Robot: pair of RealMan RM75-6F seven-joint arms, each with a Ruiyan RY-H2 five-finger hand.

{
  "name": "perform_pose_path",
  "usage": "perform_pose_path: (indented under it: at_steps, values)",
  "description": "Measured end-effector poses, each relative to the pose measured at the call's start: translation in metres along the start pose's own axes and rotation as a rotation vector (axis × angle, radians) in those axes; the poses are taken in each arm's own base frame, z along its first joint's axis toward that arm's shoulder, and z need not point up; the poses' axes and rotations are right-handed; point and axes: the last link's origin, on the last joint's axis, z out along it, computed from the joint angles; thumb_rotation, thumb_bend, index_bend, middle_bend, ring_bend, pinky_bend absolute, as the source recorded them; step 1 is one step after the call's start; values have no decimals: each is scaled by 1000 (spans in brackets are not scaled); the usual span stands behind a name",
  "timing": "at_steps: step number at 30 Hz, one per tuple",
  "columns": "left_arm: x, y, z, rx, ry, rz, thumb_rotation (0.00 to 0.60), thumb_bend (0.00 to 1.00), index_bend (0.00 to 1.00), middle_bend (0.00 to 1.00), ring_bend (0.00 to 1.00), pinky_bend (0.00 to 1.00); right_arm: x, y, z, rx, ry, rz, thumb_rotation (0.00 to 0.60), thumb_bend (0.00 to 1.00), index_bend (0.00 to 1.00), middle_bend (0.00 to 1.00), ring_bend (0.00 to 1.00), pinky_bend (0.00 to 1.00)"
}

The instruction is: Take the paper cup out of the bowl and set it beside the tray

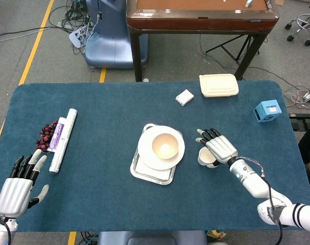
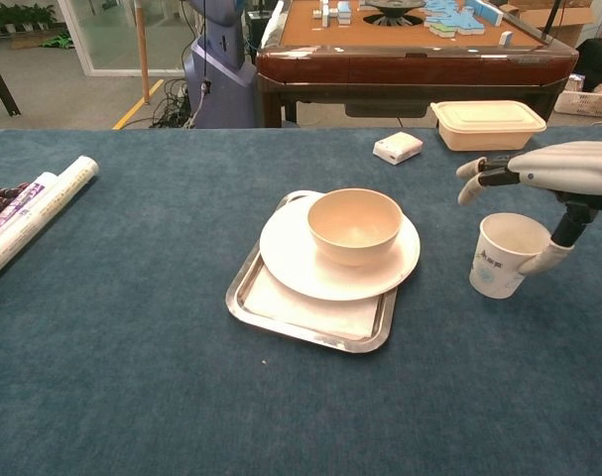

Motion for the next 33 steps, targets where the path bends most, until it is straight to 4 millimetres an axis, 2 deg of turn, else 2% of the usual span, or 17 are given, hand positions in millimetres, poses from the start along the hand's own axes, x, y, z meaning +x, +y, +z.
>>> perform_pose_path:
  at_steps: [10, 16, 24, 28, 33]
  values:
    - [-1, 0, 1, 2, -3, 5, 600, 335, 0, 0, 0, 0, 39, -3, -35, 4, 62, -21, 600, 14, 132, 8, 0, 0]
    - [-2, 2, 0, -4, -9, 6, 600, 335, 0, 0, 0, 0, 51, 2, -64, -20, 129, -37, 600, 96, 132, 18, 0, 0]
    - [-7, 2, 3, 2, -44, 9, 600, 334, 0, 0, 0, 0, 46, 15, -108, -85, 280, -49, 600, 98, 132, 23, 0, 0]
    - [-10, 4, 4, -2, -56, 12, 600, 335, 0, 0, 0, 0, 30, 27, -135, -137, 332, -38, 600, 98, 132, 23, 0, 0]
    - [-10, 4, 5, 2, -58, 13, 600, 335, 0, 0, 0, 0, 15, 41, -153, -172, 360, -11, 600, 99, 132, 23, 0, 0]
